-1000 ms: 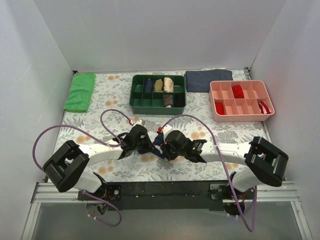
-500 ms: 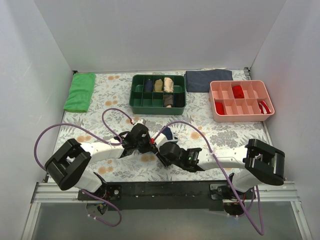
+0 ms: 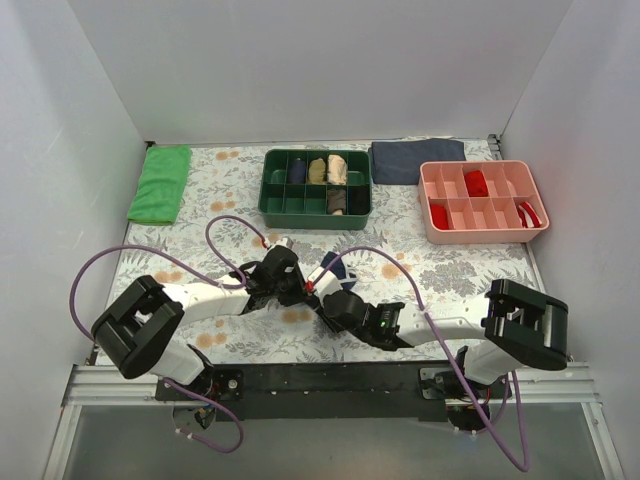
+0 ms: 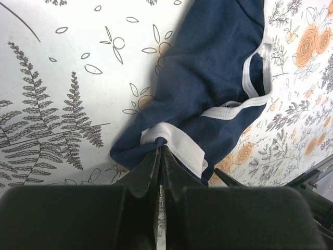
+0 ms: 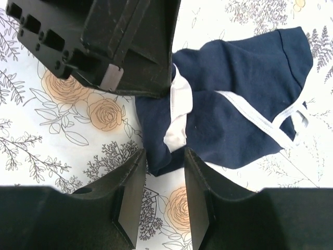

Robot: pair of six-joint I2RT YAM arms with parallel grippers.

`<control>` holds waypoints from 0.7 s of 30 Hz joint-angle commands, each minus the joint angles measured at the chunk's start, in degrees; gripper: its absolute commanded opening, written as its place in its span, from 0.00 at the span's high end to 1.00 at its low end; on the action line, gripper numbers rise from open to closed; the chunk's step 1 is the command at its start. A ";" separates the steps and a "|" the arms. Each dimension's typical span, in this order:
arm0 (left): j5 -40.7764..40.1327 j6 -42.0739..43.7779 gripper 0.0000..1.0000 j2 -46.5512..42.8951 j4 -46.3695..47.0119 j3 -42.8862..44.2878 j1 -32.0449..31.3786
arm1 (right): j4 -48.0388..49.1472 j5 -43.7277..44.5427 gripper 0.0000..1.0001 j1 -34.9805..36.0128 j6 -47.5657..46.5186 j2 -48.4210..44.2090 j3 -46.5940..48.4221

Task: Roll the underwear
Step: Roll the underwear to the center of the board.

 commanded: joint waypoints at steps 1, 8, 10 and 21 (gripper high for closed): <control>0.54 0.29 1.00 1.41 -3.53 0.43 -0.27 | 5.20 2.01 0.57 1.50 -1.14 0.50 -0.38; 0.63 0.20 1.00 1.85 -3.89 1.04 -0.27 | 4.41 4.64 0.56 3.08 -1.40 3.48 0.85; 0.63 0.29 1.00 1.77 -3.97 1.13 -0.27 | 4.94 6.13 0.56 3.08 -1.14 4.01 0.42; 1.33 0.47 1.00 1.33 -3.80 0.95 -0.27 | 7.22 9.83 0.57 2.91 -1.84 6.74 -0.73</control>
